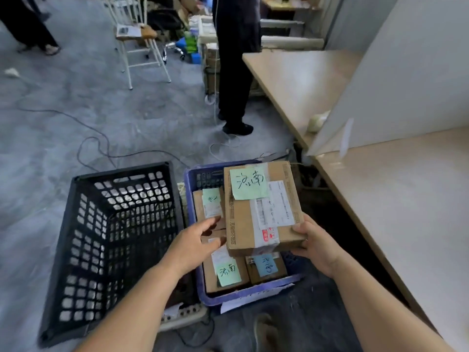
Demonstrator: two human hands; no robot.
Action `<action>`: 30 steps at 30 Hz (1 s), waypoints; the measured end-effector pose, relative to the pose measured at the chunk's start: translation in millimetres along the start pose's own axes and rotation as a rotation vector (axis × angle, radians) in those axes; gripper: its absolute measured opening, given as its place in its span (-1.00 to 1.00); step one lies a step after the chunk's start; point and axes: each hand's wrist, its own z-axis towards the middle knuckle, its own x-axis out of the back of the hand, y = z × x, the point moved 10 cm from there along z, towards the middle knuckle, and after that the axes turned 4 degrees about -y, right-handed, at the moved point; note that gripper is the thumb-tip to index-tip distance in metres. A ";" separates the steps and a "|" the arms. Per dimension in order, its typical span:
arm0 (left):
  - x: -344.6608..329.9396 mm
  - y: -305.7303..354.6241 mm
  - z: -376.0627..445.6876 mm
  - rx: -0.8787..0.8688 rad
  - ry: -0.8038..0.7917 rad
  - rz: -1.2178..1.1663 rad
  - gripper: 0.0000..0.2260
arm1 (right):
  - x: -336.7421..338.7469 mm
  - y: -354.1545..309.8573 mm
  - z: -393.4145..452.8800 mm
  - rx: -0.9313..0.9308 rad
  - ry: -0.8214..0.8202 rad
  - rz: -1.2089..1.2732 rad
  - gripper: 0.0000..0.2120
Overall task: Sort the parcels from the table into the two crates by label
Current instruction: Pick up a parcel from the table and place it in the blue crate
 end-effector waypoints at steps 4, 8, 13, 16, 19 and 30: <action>3.6 -27.0 31.4 0.049 0.027 0.049 -0.48 | -1.1 16.5 54.9 -0.047 -0.062 -0.015 -0.24; 2.8 -54.0 67.5 0.074 0.059 0.088 -0.46 | 5.3 38.4 111.7 -0.089 -0.102 -0.033 -0.27; -8.4 -93.4 110.1 0.115 0.084 0.189 -0.50 | 10.9 68.3 169.4 -0.137 -0.115 -0.019 -0.46; -9.3 -108.9 129.2 0.120 0.141 0.386 -0.52 | 9.5 84.9 201.3 -0.164 -0.111 -0.016 -0.52; -9.4 -131.3 144.4 0.136 0.164 0.599 -0.53 | 2.6 100.9 231.7 -0.180 -0.115 -0.014 -0.49; -9.3 -153.4 147.8 -0.071 0.349 0.675 -0.50 | -46.3 126.9 327.4 -0.229 -0.136 -0.036 -0.55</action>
